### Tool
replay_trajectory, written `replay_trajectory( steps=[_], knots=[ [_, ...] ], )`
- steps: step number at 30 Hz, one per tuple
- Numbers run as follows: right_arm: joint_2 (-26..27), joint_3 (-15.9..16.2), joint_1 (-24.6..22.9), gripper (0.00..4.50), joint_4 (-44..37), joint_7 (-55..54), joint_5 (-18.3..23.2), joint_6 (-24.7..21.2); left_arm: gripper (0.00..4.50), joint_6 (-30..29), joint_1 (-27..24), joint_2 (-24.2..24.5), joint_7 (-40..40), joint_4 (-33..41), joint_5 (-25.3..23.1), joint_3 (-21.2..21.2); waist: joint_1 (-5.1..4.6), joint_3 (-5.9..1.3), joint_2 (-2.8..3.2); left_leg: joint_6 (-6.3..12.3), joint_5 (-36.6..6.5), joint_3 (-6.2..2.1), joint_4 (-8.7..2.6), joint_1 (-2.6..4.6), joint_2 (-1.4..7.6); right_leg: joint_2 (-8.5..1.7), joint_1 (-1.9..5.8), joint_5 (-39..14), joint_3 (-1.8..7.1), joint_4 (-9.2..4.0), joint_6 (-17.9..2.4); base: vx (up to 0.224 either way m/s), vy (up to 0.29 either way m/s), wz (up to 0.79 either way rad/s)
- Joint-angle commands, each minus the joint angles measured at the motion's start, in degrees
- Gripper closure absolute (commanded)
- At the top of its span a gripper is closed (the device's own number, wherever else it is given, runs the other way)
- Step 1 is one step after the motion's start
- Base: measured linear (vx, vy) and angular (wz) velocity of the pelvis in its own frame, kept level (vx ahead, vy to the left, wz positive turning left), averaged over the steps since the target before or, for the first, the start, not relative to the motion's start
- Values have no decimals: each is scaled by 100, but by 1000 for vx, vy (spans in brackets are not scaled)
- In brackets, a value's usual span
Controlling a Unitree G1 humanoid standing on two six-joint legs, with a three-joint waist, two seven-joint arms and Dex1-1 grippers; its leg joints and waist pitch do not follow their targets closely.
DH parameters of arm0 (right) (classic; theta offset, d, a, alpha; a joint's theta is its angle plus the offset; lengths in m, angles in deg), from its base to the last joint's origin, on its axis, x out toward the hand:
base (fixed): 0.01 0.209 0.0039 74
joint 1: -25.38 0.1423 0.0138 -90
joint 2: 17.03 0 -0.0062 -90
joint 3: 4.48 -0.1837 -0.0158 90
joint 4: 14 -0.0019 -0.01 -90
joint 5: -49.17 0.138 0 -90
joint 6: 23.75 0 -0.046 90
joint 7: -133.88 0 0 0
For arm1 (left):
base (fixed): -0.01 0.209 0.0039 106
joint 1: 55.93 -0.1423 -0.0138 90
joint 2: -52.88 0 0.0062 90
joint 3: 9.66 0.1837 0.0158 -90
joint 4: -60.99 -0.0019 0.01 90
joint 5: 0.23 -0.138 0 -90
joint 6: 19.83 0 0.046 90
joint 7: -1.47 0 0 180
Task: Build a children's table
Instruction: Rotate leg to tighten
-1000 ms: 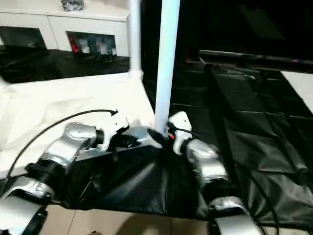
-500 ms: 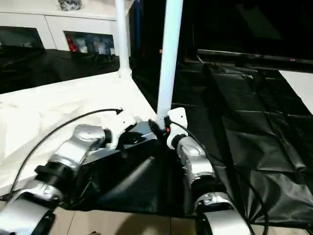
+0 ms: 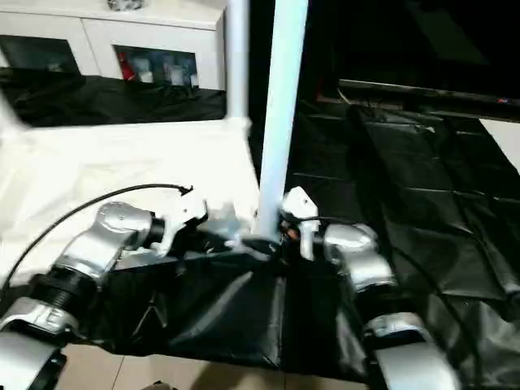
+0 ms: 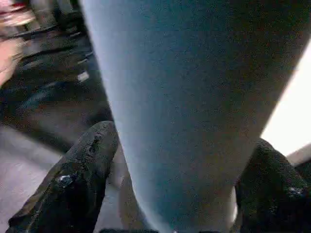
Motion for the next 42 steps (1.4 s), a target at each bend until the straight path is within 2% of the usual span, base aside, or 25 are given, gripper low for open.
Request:
replay_trajectory(
  steps=[1,3,4,7,14,21,24,25,26,27,29,30,31,32,33,34,35,38,40,42],
  knots=[
    [-17,244,13,88,-121,523,28,-104,450,49,61,-23,130,-128,102,77,14,-339,-54,575,-1175,116,-321,-5,4,-113,316,-890,145,-314,-1509,0,0,0],
    [-85,281,26,88,-154,766,61,-140,450,84,84,30,286,-168,131,72,30,-328,-48,497,-1265,116,-330,7,9,-123,300,-1060,152,-330,-1478,0,0,0],
    [-109,292,27,104,-181,858,80,-162,450,106,97,63,383,-196,139,79,41,-327,-52,449,-1333,119,-333,22,9,-124,291,-1160,157,-340,-1457,0,0,0],
    [-124,297,17,124,-242,929,115,-220,450,174,117,111,463,-256,134,83,43,-321,-52,407,-1357,112,-345,12,3,-121,295,-1265,157,-349,-1405,0,0,0],
    [-119,299,-67,189,-406,1045,182,-316,450,324,180,227,624,-444,117,86,56,-330,-38,338,-1344,102,-350,12,7,-124,293,-1265,155,-341,-1379,0,0,0],
    [-36,287,-181,200,-517,946,221,-357,450,295,162,166,503,-445,137,12,64,-331,-41,339,-1298,104,-346,3,5,-124,301,-1193,155,-333,-1388,0,0,0],
    [149,175,-280,201,-516,459,227,-274,450,187,142,54,113,-422,127,-71,75,-327,-34,297,-1346,96,-359,6,10,-130,291,-1268,157,-339,-1361,0,0,0],
    [231,115,-303,203,-490,217,223,-234,450,145,146,9,-71,-425,109,-104,68,-323,-61,280,-1403,96,-362,-1,0,-129,300,-1398,152,-354,-1321,0,0,0],
    [231,115,-303,204,-490,217,223,-234,450,145,146,9,-71,-425,109,-104,68,-315,-47,243,-1480,91,-370,4,0,-140,288,-1588,157,-370,-1259,0,0,0],
    [432,-1,-323,204,-342,-468,129,-127,450,47,173,-131,-513,-440,42,-168,59,-313,-47,230,-1518,88,-375,5,0,-139,286,-1670,157,-378,-1229,0,0,0],
    [671,-109,-362,204,-212,-1244,17,-72,450,-70,203,-319,-987,-458,-28,-226,-1,-293,-61,94,-1607,67,-404,-1,-10,-153,273,-1983,165,-408,-1079,0,0,0],
    [671,-109,-362,204,-212,-1244,17,-72,450,-70,203,-319,-987,-458,-28,-226,-15,-288,-59,44,-1713,48,-416,2,-26,-156,274,-2303,149,-444,-953,0,0,0],
    [930,-176,-414,204,-117,-1945,-94,-18,450,-203,231,-556,-1490,-465,-104,-273,-32,-294,-68,38,-1723,55,-411,0,-29,-159,267,-2361,156,-451,-917,0,0,0],
    [1140,-217,-456,204,-63,-2479,-185,2,450,-310,244,-761,-1862,-455,-152,-304,-46,-288,-65,33,-1774,52,-414,35,-29,-161,240,-2474,158,-484,-871,0,0,0],
    [1140,-217,-456,204,-63,-2479,-185,2,450,-310,244,-761,-1862,-455,-152,-304,-71,-276,-66,23,-1771,51,-420,19,-26,-159,241,-2494,165,-481,-854,0,0,0],
    [1295,-238,-469,204,-26,-2861,-249,-44,450,-391,244,-921,-2150,-437,-186,-332,-72,-282,-38,32,-1819,48,-418,30,-39,-154,233,-2585,160,-499,-813,0,0,0],
    [1480,-276,-441,204,45,-3290,-311,-67,450,-456,225,-1083,-2397,-386,-253,-297,-96,-276,-63,62,-1856,51,-418,28,-46,-138,226,-2629,155,-518,-779,0,0,0],
    [1691,-338,-360,204,148,-3784,-348,-126,450,-539,187,-1268,-2630,-306,-296,-270,-120,-275,-38,82,-1939,43,-425,28,-55,-137,210,-2797,150,-545,-697,0,0,0],
    [1997,-399,-210,204,267,-4311,-378,-103,450,-581,89,-1485,-2837,-121,-367,-167,-127,-294,-27,91,-1937,35,-438,22,-47,-140,222,-2761,141,-553,-668,0,0,0],
    [2121,-432,-147,204,269,-4379,-343,-3,450,-571,10,-1539,-2793,10,-353,-119,-137,-293,-18,100,-1918,32,-446,9,-46,-139,224,-2687,138,-554,-676,0,0,0]
  ],
)
